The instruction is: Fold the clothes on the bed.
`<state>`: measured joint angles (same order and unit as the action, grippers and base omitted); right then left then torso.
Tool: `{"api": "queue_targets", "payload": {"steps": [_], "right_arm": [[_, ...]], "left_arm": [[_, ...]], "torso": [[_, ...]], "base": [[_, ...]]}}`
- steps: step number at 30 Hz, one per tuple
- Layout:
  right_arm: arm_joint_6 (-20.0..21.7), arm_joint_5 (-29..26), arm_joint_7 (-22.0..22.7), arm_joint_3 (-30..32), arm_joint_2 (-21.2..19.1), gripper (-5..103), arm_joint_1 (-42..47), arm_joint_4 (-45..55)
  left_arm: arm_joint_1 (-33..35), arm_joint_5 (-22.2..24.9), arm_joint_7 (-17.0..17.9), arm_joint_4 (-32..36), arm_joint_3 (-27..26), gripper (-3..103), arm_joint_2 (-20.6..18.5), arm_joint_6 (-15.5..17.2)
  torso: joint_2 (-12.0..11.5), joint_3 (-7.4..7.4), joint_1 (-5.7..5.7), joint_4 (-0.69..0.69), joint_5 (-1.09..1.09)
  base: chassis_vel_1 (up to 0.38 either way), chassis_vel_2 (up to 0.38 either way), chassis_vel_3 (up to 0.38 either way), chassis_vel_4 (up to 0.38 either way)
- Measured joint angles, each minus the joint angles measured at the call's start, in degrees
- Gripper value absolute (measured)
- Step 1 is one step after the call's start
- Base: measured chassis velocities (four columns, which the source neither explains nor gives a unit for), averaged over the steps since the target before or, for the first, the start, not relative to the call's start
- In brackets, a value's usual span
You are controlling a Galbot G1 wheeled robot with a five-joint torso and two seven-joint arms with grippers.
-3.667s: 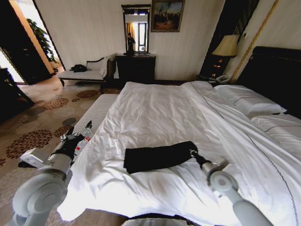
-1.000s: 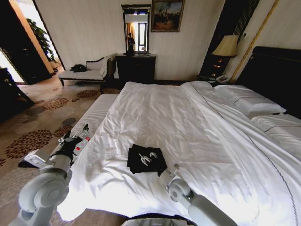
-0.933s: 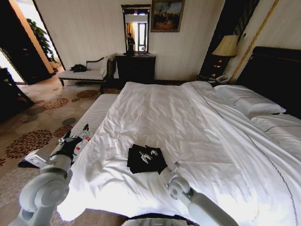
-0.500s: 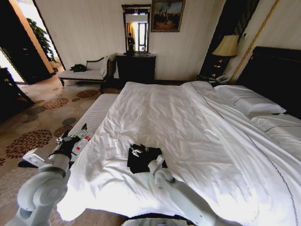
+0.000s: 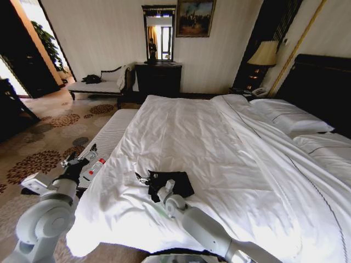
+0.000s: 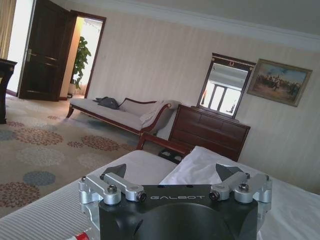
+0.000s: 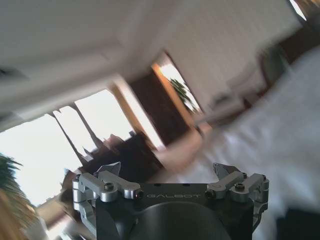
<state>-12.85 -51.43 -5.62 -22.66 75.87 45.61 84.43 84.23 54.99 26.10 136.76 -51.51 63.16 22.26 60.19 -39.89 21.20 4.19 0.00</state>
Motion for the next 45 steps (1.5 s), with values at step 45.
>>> {"api": "queue_targets", "payload": {"steps": [45], "right_arm": [[16.08,24.17,26.18,67.97,-12.54,100,60.06,59.54]], "left_arm": [[20.6,-27.97,-8.15,6.73,19.37,100,2.16,-12.95]], "torso": [[0.01,0.01,-0.01,0.01,-0.01]], "base": [[0.0,0.0,0.0,0.0]]}}
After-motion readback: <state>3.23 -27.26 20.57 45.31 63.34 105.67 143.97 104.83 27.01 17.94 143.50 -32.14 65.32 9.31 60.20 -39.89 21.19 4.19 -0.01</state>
